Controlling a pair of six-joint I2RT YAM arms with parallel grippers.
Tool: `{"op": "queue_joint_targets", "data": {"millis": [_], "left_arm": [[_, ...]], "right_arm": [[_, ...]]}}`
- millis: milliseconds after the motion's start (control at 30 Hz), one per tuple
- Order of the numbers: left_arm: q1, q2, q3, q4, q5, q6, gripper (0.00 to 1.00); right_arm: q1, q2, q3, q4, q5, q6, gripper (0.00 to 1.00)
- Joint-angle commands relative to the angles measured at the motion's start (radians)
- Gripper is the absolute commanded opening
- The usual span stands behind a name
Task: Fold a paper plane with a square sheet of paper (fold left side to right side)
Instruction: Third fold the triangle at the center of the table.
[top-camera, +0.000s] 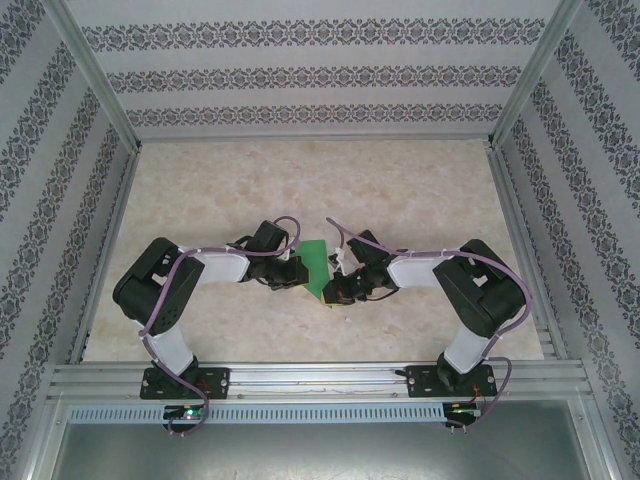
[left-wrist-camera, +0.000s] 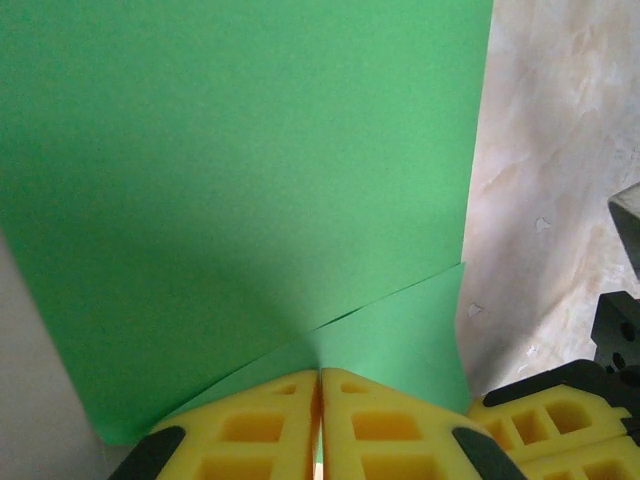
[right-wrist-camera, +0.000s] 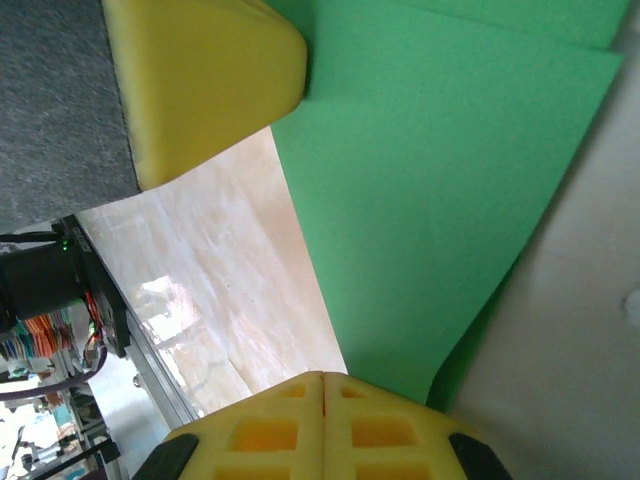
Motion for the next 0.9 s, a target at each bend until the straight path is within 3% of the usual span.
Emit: {"op": "queue_joint_targets", "data": {"millis": [0, 867], "left_arm": [[-0.009, 0.058, -0.012, -0.087, -0.096, 0.001, 0.10], [-0.009, 0.064, -0.010, -0.093, -0.103, 0.002, 0.10]], "right_arm": [[0.010, 0.014, 0.010, -0.016, 0.016, 0.012, 0.05], [0.011, 0.016, -0.016, -0.064, 0.029, 0.006, 0.05]]}}
